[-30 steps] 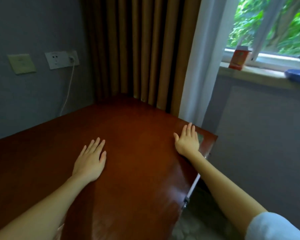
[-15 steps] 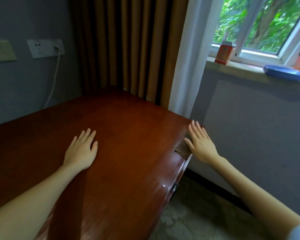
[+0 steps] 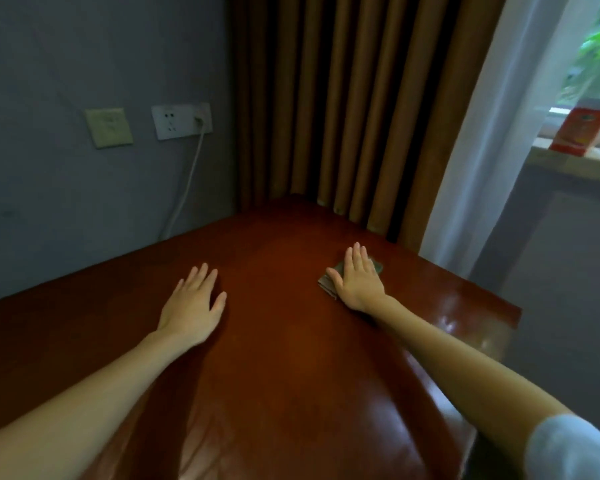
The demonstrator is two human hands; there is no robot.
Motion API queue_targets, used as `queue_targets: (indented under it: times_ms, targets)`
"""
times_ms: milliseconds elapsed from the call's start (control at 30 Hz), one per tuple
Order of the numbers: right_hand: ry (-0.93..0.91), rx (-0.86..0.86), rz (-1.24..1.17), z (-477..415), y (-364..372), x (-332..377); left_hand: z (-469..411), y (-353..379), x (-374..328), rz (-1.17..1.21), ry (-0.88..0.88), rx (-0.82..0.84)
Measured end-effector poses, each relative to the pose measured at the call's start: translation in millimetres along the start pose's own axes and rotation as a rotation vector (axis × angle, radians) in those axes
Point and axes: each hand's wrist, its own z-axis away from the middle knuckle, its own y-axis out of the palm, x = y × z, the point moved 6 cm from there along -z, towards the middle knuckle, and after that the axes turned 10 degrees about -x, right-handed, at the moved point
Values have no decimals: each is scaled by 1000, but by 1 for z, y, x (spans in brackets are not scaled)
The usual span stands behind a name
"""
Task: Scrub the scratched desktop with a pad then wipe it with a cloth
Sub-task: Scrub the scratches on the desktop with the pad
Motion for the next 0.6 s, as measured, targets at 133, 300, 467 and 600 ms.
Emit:
queue_targets:
  times_ms: [133, 300, 467, 600]
  targets:
    - [-28, 20, 31, -64, 22, 67, -32, -8, 63, -75, -150, -13]
    - [-51, 31, 11, -139, 44, 139, -50, -5, 121, -179, -254, -21]
    - [-30, 45, 30, -199, 60, 184, -46, 2, 126, -163, -269, -56]
    - [-44, 66, 46, -226, 69, 202, -47, 2, 127, -165, -275, -79]
